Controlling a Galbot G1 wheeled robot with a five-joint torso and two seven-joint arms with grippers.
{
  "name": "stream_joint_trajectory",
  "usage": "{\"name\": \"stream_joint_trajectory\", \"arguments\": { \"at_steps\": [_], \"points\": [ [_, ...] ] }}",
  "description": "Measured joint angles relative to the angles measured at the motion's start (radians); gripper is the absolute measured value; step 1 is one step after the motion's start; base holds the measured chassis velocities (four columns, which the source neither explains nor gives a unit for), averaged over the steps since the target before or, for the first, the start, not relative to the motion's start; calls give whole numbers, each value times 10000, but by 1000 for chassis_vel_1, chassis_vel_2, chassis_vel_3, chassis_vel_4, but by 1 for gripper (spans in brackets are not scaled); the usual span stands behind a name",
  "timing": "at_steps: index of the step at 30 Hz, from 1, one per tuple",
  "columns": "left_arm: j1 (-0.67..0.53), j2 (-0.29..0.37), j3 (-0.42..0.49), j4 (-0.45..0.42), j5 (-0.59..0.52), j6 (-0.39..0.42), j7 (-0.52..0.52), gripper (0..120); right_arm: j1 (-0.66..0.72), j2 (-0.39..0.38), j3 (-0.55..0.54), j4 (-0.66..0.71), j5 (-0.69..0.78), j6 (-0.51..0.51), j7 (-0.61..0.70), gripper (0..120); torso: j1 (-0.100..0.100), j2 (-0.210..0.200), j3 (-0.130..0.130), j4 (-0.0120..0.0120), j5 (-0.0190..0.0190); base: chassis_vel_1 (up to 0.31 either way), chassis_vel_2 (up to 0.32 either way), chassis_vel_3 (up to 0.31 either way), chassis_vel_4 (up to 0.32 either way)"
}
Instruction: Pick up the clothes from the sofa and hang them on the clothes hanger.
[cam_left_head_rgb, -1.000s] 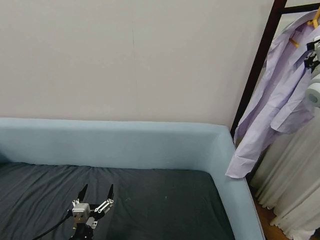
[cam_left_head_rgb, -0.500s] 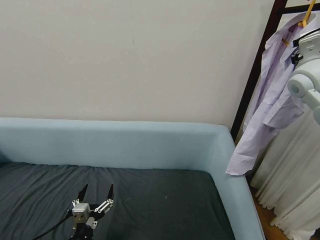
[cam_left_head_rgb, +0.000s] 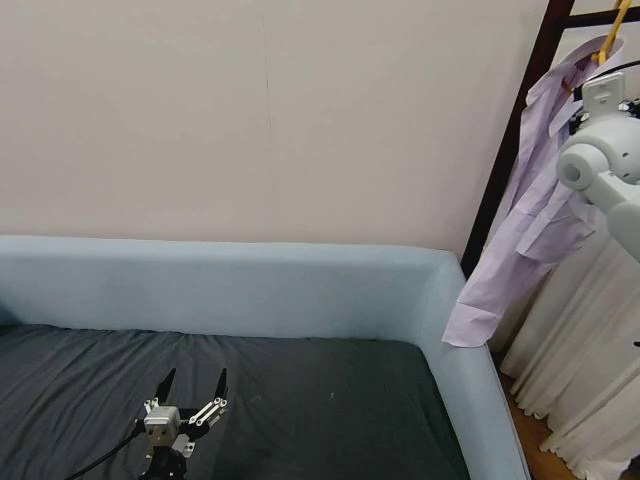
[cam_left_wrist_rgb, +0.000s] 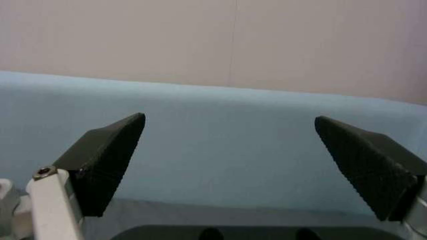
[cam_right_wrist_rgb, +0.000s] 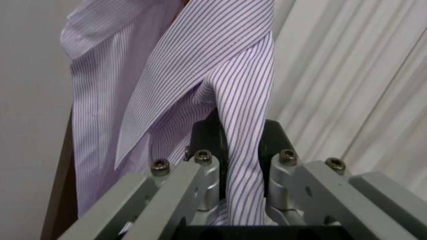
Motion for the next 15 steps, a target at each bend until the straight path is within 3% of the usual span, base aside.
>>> {"name": "stream_joint_trajectory", "arguments": {
  "at_steps": [7,15],
  "points": [
    [0,0,0,0,0,0,0,100,728,630,-702,-814,604,0,613,8,0,0,0,3,-2,0,0,0,0],
    [0,0,0,0,0,0,1,100,811,825,-815,-948,857,0,906,8,0,-1,0,0,-1,0,0,0,0]
  ]
}}
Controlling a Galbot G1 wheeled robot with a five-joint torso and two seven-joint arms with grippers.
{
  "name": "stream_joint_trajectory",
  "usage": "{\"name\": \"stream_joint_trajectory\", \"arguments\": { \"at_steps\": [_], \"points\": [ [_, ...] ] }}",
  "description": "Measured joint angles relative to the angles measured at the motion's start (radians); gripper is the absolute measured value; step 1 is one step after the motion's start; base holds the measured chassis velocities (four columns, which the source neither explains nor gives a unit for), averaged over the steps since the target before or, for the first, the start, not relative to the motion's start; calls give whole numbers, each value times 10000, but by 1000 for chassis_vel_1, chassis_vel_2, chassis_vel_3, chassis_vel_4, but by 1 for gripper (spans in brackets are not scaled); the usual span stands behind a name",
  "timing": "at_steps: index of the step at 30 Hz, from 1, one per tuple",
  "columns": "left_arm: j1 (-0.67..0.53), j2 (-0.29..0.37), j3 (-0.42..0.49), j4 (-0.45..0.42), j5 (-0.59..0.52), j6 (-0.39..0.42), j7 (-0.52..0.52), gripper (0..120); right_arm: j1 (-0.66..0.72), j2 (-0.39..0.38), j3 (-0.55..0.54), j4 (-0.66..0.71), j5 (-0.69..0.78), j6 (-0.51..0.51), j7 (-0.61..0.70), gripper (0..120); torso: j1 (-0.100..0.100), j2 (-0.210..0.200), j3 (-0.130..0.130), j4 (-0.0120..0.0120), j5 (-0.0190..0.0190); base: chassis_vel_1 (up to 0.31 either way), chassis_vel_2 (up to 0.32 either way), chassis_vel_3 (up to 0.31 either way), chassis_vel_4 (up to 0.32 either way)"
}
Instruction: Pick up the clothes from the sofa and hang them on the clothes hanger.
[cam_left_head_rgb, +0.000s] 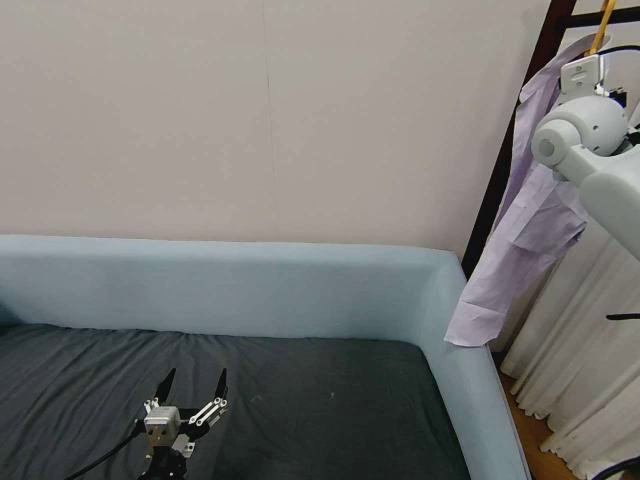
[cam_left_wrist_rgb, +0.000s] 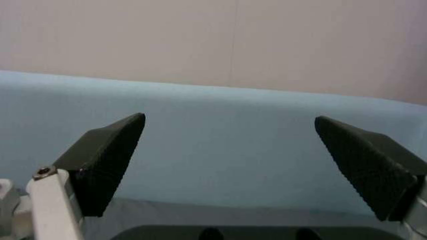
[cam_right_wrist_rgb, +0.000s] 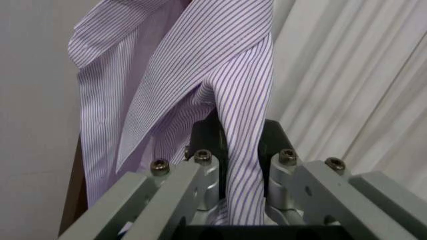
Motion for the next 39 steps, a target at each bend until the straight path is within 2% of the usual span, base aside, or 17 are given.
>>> {"name": "stream_joint_trajectory", "arguments": {
  "at_steps": [4,6,8,10,15,17,19,21,22,27,28,32,34,37,38,39],
  "points": [
    [0,0,0,0,0,0,-1,100,11,44,0,-10,77,0,70,8,0,0,0,0,0,0,0,0,0],
    [0,0,0,0,0,0,0,100,13,49,0,-8,104,0,90,13,0,0,0,0,-1,0,0,0,0],
    [0,0,0,0,0,0,0,100,13,38,6,41,151,0,98,26,0,0,0,0,0,0,0,0,0],
    [0,0,0,0,0,0,0,100,13,24,22,102,162,0,98,30,0,0,0,-1,0,0,0,0,0],
    [0,0,0,0,0,0,-1,100,-16,-148,23,525,168,9,19,52,0,0,-1,0,-1,0,0,0,0],
    [0,0,0,0,0,0,0,100,-35,-190,23,613,167,11,-3,55,0,1,0,0,0,0,0,0,0],
    [0,0,0,0,0,0,0,100,-55,-253,38,778,162,17,-44,66,0,1,0,0,1,0,0,0,0],
    [0,0,0,0,0,0,0,100,-74,-336,163,1147,119,28,-153,74,0,0,0,0,1,0,0,0,0],
    [0,0,0,0,0,0,0,100,-74,-336,163,1147,119,28,-153,74,0,0,0,0,1,0,0,0,0],
    [0,0,0,0,0,0,0,100,-111,-778,750,2547,216,274,-609,94,0,1,-1,2,-1,0,0,0,0],
    [0,0,0,0,0,0,0,100,-111,-778,750,2547,216,274,-609,94,0,1,-1,2,-1,0,0,0,0],
    [0,0,0,0,0,0,0,100,-156,-1224,979,3240,226,435,-1068,100,-1,1,-1,0,-1,0,0,0,0],
    [0,0,0,0,0,0,0,100,-597,-1816,1521,4140,219,1177,-1917,100,-1,1,-2,1,-2,0,0,0,0],
    [-1,1,0,0,0,0,0,100,-2170,-2907,3073,5472,404,2364,-3269,100,-1,1,-2,3,0,0,0,0,0],
    [-1,1,0,0,0,0,0,100,-2170,-2907,3073,5472,404,2364,-3269,100,-1,1,-2,3,0,0,0,0,0],
    [0,2,-1,0,0,-1,-5,100,-3163,-3424,4017,5943,381,2830,-3807,100,0,0,-1,2,3,0,0,0,0]
  ]
}}
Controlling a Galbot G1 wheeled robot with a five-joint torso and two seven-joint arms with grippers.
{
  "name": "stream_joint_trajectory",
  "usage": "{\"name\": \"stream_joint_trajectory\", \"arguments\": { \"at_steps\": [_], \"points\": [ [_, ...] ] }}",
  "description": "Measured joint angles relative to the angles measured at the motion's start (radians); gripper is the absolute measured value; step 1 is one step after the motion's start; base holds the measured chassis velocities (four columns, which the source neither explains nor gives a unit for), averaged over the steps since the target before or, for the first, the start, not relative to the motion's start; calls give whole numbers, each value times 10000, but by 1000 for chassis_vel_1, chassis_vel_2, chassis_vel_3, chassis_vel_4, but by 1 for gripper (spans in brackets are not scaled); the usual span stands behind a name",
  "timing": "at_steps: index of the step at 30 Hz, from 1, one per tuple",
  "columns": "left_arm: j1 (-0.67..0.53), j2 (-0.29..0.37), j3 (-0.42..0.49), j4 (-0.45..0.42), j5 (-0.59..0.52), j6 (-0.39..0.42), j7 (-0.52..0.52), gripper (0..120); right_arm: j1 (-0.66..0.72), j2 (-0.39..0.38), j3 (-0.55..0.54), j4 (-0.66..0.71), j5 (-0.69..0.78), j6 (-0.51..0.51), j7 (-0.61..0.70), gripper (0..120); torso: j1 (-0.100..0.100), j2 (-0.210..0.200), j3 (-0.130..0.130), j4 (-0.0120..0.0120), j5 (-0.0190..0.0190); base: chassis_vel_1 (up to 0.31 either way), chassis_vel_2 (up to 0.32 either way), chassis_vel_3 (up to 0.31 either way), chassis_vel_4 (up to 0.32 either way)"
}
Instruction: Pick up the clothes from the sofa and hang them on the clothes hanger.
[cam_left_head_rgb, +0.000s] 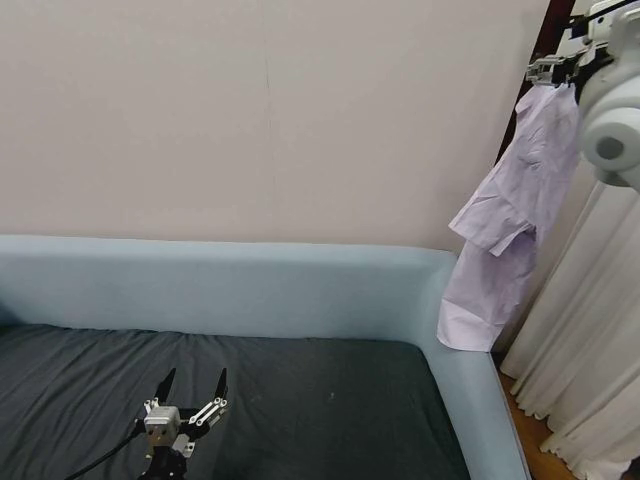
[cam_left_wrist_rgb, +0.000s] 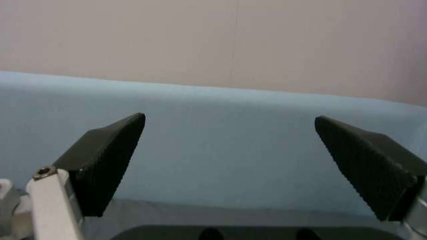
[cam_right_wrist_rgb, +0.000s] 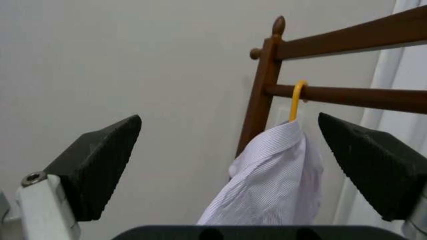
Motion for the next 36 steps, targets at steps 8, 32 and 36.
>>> {"name": "stream_joint_trajectory", "arguments": {
  "at_steps": [8,32,36],
  "points": [
    [0,-1,1,0,0,-1,4,100,-6244,-1127,4364,2285,-714,1215,-559,100,-3,0,-2,1,-12,0,0,0,0],
    [-1,0,1,0,0,-1,3,100,-19136,6290,10036,3477,-7620,4961,-3567,100,-2,0,-1,-5,-3,0,0,0,0],
    [-1,-1,1,0,0,0,4,100,-19567,7056,9620,3284,-8243,5746,-3701,100,-1,0,-1,-1,-5,0,0,0,0]
  ]
}}
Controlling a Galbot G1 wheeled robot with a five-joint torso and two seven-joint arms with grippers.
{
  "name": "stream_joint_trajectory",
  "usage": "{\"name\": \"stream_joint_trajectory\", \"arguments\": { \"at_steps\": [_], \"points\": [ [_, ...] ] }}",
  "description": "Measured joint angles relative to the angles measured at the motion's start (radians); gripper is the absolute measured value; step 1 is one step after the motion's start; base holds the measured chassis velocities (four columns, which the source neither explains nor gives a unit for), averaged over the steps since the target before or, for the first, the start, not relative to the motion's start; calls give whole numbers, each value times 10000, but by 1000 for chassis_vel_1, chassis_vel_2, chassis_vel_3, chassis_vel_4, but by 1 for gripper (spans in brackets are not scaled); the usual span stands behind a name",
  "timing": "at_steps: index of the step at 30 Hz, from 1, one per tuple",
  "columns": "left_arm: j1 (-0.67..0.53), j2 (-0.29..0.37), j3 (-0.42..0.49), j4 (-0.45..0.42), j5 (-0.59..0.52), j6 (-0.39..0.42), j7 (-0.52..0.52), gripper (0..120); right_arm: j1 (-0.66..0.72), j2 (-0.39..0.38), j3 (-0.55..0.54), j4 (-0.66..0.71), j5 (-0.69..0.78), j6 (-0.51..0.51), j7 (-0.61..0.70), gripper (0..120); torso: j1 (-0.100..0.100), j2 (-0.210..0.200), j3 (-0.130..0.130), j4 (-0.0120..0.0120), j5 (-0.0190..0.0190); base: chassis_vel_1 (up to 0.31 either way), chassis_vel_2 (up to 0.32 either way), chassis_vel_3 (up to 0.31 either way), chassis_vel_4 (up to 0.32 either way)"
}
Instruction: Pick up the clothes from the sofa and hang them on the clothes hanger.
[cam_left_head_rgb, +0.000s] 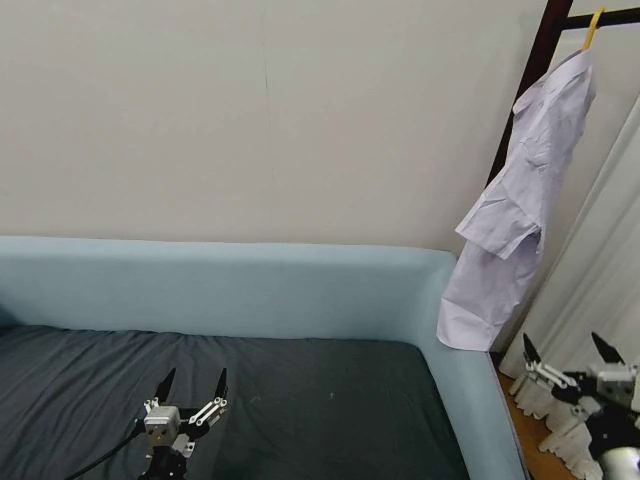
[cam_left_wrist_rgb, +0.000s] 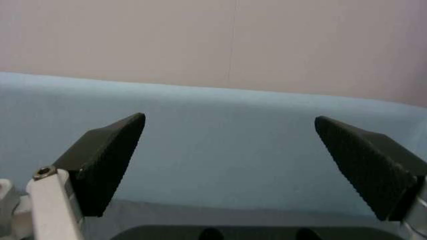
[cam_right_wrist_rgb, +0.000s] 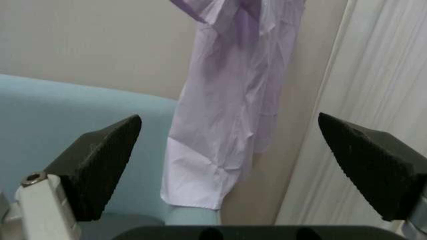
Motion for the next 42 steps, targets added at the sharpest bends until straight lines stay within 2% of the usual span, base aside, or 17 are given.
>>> {"name": "stream_joint_trajectory", "arguments": {
  "at_steps": [6,9,12,15,42],
  "points": [
    [0,0,0,0,0,0,1,100,-359,546,-702,-202,-306,784,-684,100,1,0,1,3,-1,0,0,0,0],
    [0,0,0,0,0,0,1,100,-478,590,-792,-365,-299,1140,-1019,100,1,0,1,0,0,0,0,0,0],
    [0,0,0,0,0,0,1,100,-806,615,-856,-753,-184,2092,-1713,100,1,0,1,-1,0,0,0,0,0],
    [0,0,0,0,0,0,1,100,-852,620,-898,-936,-156,2369,-1796,100,1,0,1,-1,1,0,0,0,0],
    [0,0,0,0,0,0,1,100,-781,602,-939,-996,-130,2313,-1746,100,1,-1,1,-1,2,0,0,0,0]
  ]
}}
